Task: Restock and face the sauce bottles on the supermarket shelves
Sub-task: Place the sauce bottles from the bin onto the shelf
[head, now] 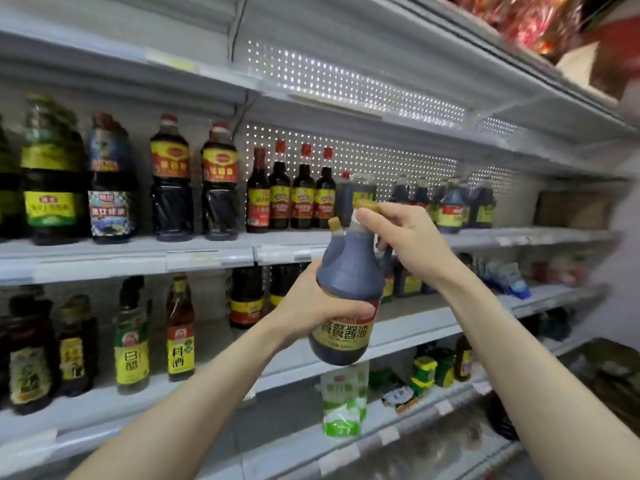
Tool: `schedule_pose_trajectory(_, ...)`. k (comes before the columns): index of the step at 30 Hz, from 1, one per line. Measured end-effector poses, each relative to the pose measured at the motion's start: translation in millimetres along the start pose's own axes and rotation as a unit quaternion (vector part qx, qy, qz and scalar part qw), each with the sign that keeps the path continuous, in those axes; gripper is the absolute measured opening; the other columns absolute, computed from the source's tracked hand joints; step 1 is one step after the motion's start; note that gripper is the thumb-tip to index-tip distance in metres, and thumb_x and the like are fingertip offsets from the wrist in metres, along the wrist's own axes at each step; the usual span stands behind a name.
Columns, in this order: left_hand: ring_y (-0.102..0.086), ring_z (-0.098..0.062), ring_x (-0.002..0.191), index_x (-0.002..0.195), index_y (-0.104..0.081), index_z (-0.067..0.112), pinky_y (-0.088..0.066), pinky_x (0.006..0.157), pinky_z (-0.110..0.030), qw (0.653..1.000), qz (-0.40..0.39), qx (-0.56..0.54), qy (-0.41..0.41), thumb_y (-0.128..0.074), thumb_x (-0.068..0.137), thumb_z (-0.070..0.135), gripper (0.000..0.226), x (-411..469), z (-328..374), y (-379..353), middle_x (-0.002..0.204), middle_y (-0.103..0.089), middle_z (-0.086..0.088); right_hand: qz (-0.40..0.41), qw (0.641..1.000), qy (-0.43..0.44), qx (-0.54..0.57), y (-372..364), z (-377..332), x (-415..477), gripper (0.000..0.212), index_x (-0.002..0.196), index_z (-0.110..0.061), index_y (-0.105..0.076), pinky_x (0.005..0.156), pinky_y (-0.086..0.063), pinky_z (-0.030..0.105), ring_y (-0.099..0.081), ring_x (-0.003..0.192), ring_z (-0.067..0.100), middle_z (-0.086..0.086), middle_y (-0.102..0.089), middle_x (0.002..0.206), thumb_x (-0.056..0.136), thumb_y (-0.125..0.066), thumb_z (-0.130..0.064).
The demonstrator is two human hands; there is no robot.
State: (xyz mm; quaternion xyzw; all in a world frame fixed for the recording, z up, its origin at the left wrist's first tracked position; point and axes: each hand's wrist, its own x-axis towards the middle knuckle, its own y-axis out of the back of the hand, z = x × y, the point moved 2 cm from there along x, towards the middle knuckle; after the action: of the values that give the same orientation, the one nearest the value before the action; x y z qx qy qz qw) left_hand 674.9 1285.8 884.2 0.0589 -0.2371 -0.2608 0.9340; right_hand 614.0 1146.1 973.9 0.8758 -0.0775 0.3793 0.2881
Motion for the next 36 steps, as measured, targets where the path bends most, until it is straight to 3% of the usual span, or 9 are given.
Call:
schedule_pose_trajectory(3, -0.069, -0.012, 0.094, 0.116, -0.057, 0.024, -0.057, 0.080, -0.031, 1.000, 0.012, 0.000, -0.010, -0.088, 0.051, 0.023, 0.072, 15.4, 8.9, -35.3, 0.105, -0.071, 0.001, 0.003, 1.000, 0.012, -0.001, 37.9, 18.2, -4.9, 0.029, 0.087, -0.004, -0.067, 0.056, -0.047, 0.024, -0.056, 0.066, 0.011, 0.004, -0.063, 0.075, 0.095, -0.057, -0.030)
schedule_pose_trajectory(8, -0.067, -0.013, 0.095, 0.114, -0.056, 0.025, -0.055, 0.076, -0.027, 0.999, 0.031, 0.005, -0.016, -0.090, 0.058, 0.018, 0.066, 48.9, 22.2, -108.7, 0.105, -0.069, 0.001, 0.002, 0.999, 0.008, 0.038, 109.7, 54.1, -16.5, 0.022, 0.080, -0.014, -0.065, 0.064, -0.045, 0.027, -0.055, 0.072, 0.008, -0.005, -0.061, 0.073, 0.095, -0.055, -0.026)
schedule_pose_trajectory(12, -0.068, -0.015, 0.099, 0.121, -0.055, 0.024, -0.057, 0.081, -0.034, 0.999, 0.028, 0.004, -0.042, -0.090, 0.055, 0.029, 0.075, 83.7, 32.2, -160.5, 0.108, -0.070, 0.001, 0.007, 0.998, -0.004, 0.065, 166.4, 89.1, -20.8, 0.029, 0.095, 0.005, -0.065, 0.064, -0.049, 0.026, -0.058, 0.080, 0.015, 0.020, -0.062, 0.090, 0.096, -0.054, -0.022)
schedule_pose_trajectory(18, -0.070, -0.011, 0.090, 0.115, -0.058, 0.022, -0.057, 0.077, -0.031, 0.999, 0.037, -0.002, -0.035, -0.089, 0.053, 0.027, 0.070, 134.9, 36.4, -214.5, 0.099, -0.073, 0.003, 0.018, 0.995, -0.025, 0.092, 226.7, 140.0, -16.2, 0.015, 0.087, -0.021, -0.066, 0.067, -0.048, 0.017, -0.062, 0.078, -0.001, -0.016, -0.068, 0.081, 0.096, -0.055, -0.024)
schedule_pose_trajectory(20, -0.070, -0.010, 0.089, 0.114, -0.058, 0.021, -0.057, 0.075, -0.029, 0.999, 0.031, 0.000, -0.031, -0.090, 0.056, 0.023, 0.067, 154.7, 32.2, -228.4, 0.097, -0.073, 0.003, 0.032, 0.994, -0.022, 0.101, 240.9, 157.0, -12.3, 0.018, 0.081, -0.024, -0.066, 0.064, -0.047, 0.017, -0.061, 0.075, -0.001, -0.018, -0.067, 0.077, 0.096, -0.055, -0.022)
schedule_pose_trajectory(25, -0.069, -0.009, 0.090, 0.118, -0.056, 0.021, -0.055, 0.070, -0.023, 0.999, 0.012, 0.015, -0.033, -0.088, 0.063, 0.016, 0.063, 210.5, 16.7, -260.2, 0.100, -0.072, 0.002, 0.058, 0.992, -0.009, 0.109, 272.3, 209.0, -1.0, 0.020, 0.079, -0.028, -0.066, 0.072, -0.053, 0.035, -0.063, 0.085, 0.010, -0.009, -0.068, 0.084, 0.096, -0.056, -0.024)
schedule_pose_trajectory(30, -0.070, -0.015, 0.092, 0.115, -0.060, 0.020, -0.058, 0.078, -0.032, 0.999, -0.007, 0.010, -0.039, -0.087, 0.061, 0.021, 0.060, 280.0, -11.4, -301.7, 0.101, -0.072, -0.002, 0.079, 0.992, -0.016, 0.097, 312.7, 271.6, 19.9, 0.022, 0.075, -0.030, -0.068, 0.069, -0.050, 0.027, -0.064, 0.078, 0.006, -0.010, -0.069, 0.080, 0.094, -0.058, -0.025)
schedule_pose_trajectory(33, -0.070, -0.011, 0.087, 0.108, -0.063, 0.020, -0.057, 0.069, -0.024, 0.999, 0.011, -0.006, -0.037, -0.088, 0.063, 0.013, 0.052, 330.2, -29.6, -324.6, 0.094, -0.074, 0.001, 0.080, 0.993, -0.028, 0.081, 337.1, 314.3, 43.3, 0.020, 0.076, -0.027, -0.067, 0.068, -0.050, 0.026, -0.063, 0.076, 0.005, -0.011, -0.069, 0.076, 0.094, -0.059, -0.025)
schedule_pose_trajectory(36, -0.070, -0.011, 0.090, 0.115, -0.060, 0.020, -0.058, 0.076, -0.030, 0.999, 0.030, -0.011, -0.035, -0.091, 0.057, 0.019, 0.065, 384.2, -45.7, -339.4, 0.098, -0.074, 0.003, 0.082, 0.991, -0.046, 0.093, 358.4, 355.5, 74.1, 0.019, 0.077, -0.023, -0.068, 0.061, -0.052, 0.026, -0.062, 0.067, 0.003, -0.012, -0.068, 0.070, 0.094, -0.060, -0.023)
